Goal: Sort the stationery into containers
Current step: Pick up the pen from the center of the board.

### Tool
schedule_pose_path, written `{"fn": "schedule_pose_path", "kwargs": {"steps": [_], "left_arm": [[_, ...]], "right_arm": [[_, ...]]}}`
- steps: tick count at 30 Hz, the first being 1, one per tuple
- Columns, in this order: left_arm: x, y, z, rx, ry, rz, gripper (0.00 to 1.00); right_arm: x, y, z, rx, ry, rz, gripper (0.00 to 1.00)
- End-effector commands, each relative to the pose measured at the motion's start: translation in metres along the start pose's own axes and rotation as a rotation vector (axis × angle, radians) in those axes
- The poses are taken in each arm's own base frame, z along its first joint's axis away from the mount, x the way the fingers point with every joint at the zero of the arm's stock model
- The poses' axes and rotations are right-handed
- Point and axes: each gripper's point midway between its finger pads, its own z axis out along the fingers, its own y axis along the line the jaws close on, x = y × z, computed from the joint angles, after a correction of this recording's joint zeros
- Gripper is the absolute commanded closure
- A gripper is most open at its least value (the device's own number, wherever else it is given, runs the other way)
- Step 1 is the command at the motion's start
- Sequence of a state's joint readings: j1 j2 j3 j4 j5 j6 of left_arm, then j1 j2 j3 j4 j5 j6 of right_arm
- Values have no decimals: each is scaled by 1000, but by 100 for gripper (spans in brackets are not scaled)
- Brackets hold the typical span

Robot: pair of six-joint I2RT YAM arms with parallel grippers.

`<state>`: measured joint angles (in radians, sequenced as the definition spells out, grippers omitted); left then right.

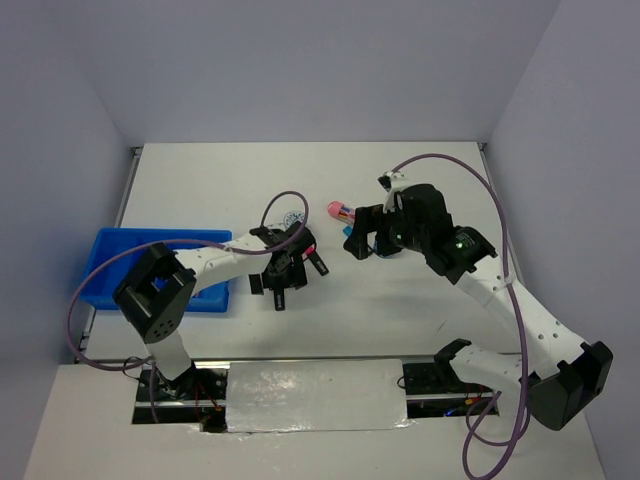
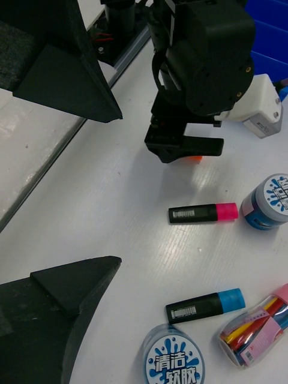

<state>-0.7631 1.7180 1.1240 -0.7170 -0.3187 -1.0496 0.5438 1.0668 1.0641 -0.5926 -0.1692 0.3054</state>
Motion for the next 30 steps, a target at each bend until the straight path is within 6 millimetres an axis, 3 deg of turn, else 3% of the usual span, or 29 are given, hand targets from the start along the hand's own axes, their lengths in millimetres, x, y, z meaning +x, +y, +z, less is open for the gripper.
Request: {"fn": "schedule_pose_path", "kwargs": {"steps": [1, 16, 18, 21, 22, 23, 24, 25, 26, 27, 28, 30], "left_arm": [[7, -9, 9, 35, 19, -12, 5], [18, -3, 24, 34, 49, 41, 9], [22, 2, 30, 21, 69, 52, 15], [27, 7, 34, 22, 87, 57, 31], [28, 7, 34, 33, 89, 62, 45], [28, 8, 34, 37, 91, 62, 51], [32, 12, 34, 36, 97, 66, 66], [32, 13, 35, 53, 103, 73, 86], [32, 12, 34, 70, 108, 84, 86], [28, 11, 31, 86, 102, 96, 100], [24, 18, 28, 64, 87, 135, 100], [-3, 15, 2, 100, -14, 202, 100]], "right_arm": [[2, 2, -3, -11, -2, -35, 0], [-3, 7, 6, -39, -5, -33, 0], [-5, 7, 6, -38, -5, -33, 0], [-7, 8, 6, -37, -11, -31, 0], [-9, 8, 5, -37, -17, -32, 0], [-8, 8, 5, -39, -16, -32, 0], [-9, 8, 5, -40, -19, -33, 0], [-9, 9, 4, -42, -22, -31, 0], [-9, 9, 4, -44, -23, -30, 0], [-10, 9, 4, -47, -23, -29, 0], [-11, 10, 3, -47, -25, -29, 0], [-14, 10, 0, -52, -35, -30, 0]]}}
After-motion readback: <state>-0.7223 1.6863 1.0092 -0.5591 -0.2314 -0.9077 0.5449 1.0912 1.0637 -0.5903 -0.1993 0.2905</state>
